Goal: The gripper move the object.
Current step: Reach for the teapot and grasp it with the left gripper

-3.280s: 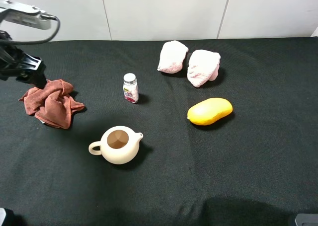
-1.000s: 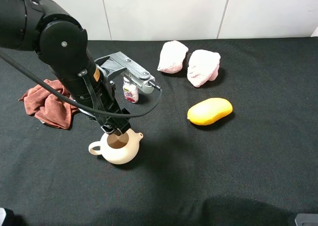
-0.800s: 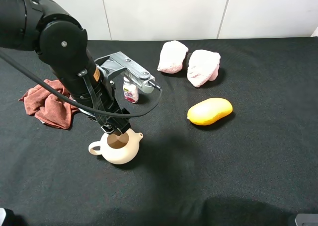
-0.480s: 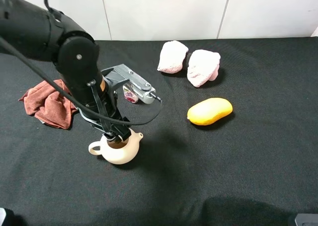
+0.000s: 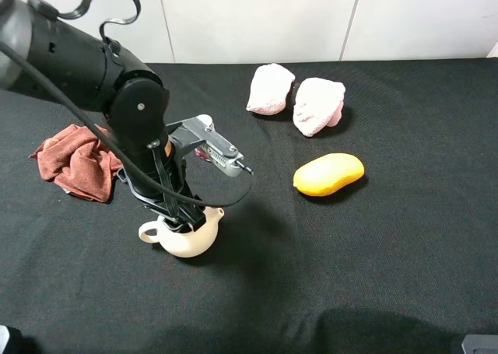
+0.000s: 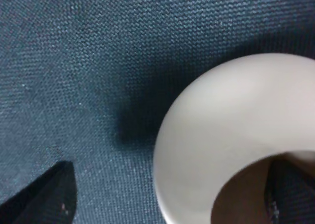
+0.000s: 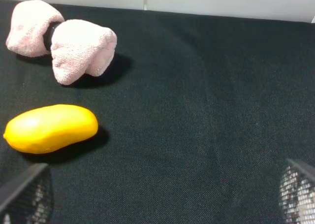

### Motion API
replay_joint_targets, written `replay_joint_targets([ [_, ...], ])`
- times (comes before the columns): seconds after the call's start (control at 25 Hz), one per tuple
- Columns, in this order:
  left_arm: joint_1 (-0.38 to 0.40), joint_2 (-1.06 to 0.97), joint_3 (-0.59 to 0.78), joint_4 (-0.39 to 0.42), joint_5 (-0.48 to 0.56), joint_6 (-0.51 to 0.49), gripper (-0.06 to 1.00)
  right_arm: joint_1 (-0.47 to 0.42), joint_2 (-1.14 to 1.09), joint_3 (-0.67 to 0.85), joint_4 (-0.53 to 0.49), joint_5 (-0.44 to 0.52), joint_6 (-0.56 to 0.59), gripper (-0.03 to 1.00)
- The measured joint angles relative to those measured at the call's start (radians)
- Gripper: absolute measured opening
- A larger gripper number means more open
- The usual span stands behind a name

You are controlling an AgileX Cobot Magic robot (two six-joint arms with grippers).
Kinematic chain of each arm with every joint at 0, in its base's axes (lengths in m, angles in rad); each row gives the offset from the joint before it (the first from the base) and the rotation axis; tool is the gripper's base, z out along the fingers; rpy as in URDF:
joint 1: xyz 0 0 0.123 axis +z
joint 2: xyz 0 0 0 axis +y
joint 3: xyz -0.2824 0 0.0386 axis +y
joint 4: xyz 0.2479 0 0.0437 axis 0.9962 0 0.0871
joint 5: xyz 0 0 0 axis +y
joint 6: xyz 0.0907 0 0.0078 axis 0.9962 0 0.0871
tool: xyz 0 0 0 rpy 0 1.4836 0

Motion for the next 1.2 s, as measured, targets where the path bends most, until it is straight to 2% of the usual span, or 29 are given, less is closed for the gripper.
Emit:
replay_joint_targets([
  [1.0, 0.000, 0.014, 0.000, 0.000, -0.015, -0.011, 0.76, 0.000, 0.000, 0.000, 0.000, 0.000, 0.000, 0.69],
  [1.08, 0.000, 0.014, 0.000, 0.000, -0.015, -0.011, 0.74, 0.000, 0.000, 0.000, 0.000, 0.000, 0.000, 0.69],
  [1.2, 0.000, 0.014, 0.000, 0.000, -0.015, -0.011, 0.66, 0.000, 0.000, 0.000, 0.000, 0.000, 0.000, 0.69],
])
